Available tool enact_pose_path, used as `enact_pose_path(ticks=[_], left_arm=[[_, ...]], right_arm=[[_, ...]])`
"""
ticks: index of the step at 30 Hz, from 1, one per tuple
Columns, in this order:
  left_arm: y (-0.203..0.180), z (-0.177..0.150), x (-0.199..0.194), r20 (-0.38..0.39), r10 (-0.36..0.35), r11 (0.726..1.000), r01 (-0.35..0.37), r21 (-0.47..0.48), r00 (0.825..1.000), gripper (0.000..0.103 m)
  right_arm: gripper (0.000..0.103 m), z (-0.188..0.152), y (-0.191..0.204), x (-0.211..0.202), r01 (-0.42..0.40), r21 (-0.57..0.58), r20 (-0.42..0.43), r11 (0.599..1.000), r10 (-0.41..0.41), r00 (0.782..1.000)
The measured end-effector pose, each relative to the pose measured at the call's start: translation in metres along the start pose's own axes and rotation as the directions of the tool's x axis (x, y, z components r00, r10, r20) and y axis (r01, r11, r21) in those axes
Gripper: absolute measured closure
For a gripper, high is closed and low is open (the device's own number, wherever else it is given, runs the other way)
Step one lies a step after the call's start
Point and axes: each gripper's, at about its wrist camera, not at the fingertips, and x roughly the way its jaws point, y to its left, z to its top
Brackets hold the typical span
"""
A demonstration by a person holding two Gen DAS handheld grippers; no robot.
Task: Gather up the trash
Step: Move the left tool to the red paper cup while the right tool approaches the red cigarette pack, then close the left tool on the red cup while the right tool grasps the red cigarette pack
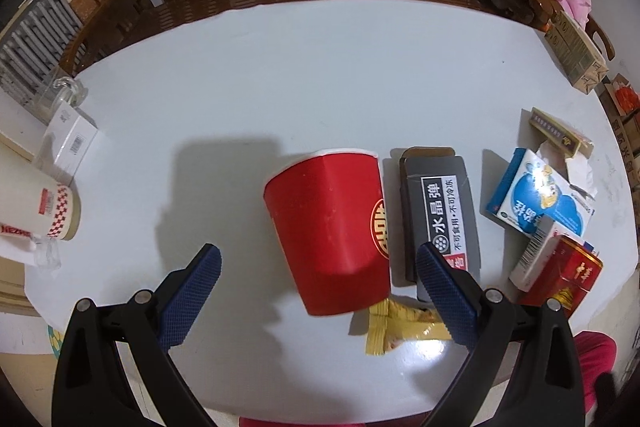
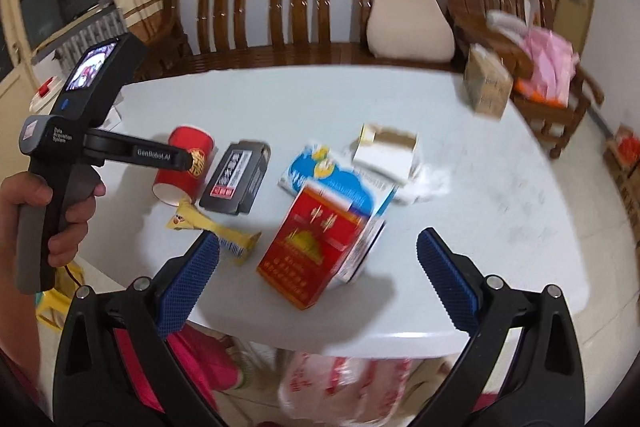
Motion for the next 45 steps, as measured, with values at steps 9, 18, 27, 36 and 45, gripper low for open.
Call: enact_pose_path(ticks=[9,18,27,36,45], left_arm=[[0.004,0.008,0.025,-0.017,0.000,1.000,0.001,0.014,1.000,0.008],[0.005,0.010,0.042,-0.031,-0.019,1.000,0.019,0.011,0.999,0.008],[0.007,0.013,0.054,-0.042,-0.018,1.000,0.018,0.005,0.999,0.008],[0.007,0.013,0.059,-0.038,-0.011,1.000,0.011,0.004,0.999,0.010],[0.009,0.015,0.056,-0.027,-0.055,0.998,0.055,-0.018,0.998,0.035]], right_arm=[[0.006,-0.018,-0.004,0.029,0.037,0.171,0.007,0.985,-0.038,0.999],[0.007,-0.026,0.003,0.045,0.078,0.216,0.036,0.973,-0.087,0.996],[0.014,-0.023,0.006,0.063,0.121,0.234,0.048,0.965,-0.136,0.990],[0.039,-0.023,0.006,0.075,0.130,0.221,0.030,0.967,-0.140,0.990],[0.042,-0.025,0.003,0.072,0.118,0.210,0.046,0.971,-0.130,0.990]])
